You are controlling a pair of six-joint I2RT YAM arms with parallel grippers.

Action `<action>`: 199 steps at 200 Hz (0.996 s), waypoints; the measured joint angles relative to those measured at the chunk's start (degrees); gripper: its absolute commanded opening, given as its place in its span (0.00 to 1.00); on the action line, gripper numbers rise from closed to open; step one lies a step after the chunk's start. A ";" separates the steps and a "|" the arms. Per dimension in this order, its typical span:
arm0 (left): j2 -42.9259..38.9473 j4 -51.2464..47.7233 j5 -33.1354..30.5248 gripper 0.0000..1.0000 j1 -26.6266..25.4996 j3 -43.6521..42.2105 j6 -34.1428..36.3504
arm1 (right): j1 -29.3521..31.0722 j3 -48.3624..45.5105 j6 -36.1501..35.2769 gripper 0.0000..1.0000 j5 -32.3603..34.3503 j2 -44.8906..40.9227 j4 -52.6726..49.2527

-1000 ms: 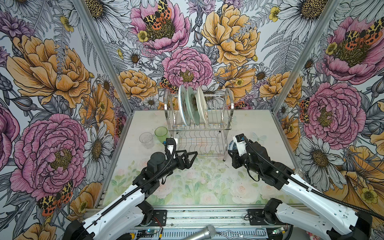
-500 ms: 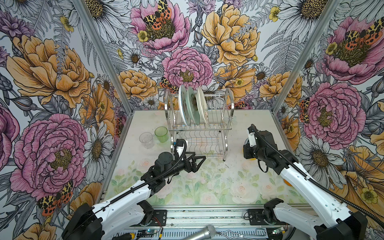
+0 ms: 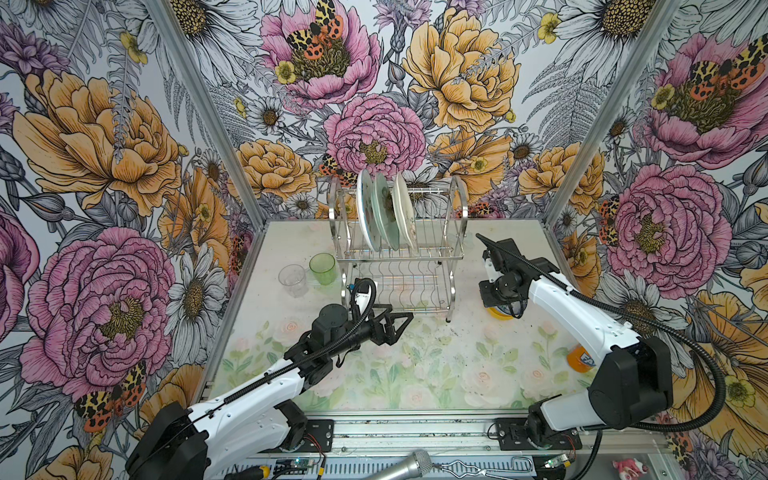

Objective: Unload the mixed dishes from the dish rack
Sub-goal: 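Carry the bowl with the right gripper over the table beside the yellow bowl, then lower the bowl onto the yellow bowl and open the right gripper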

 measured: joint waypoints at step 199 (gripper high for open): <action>-1.68 0.15 -2.23 0.99 0.00 -0.55 0.87 | -0.37 4.85 -0.66 0.00 5.62 12.44 -4.37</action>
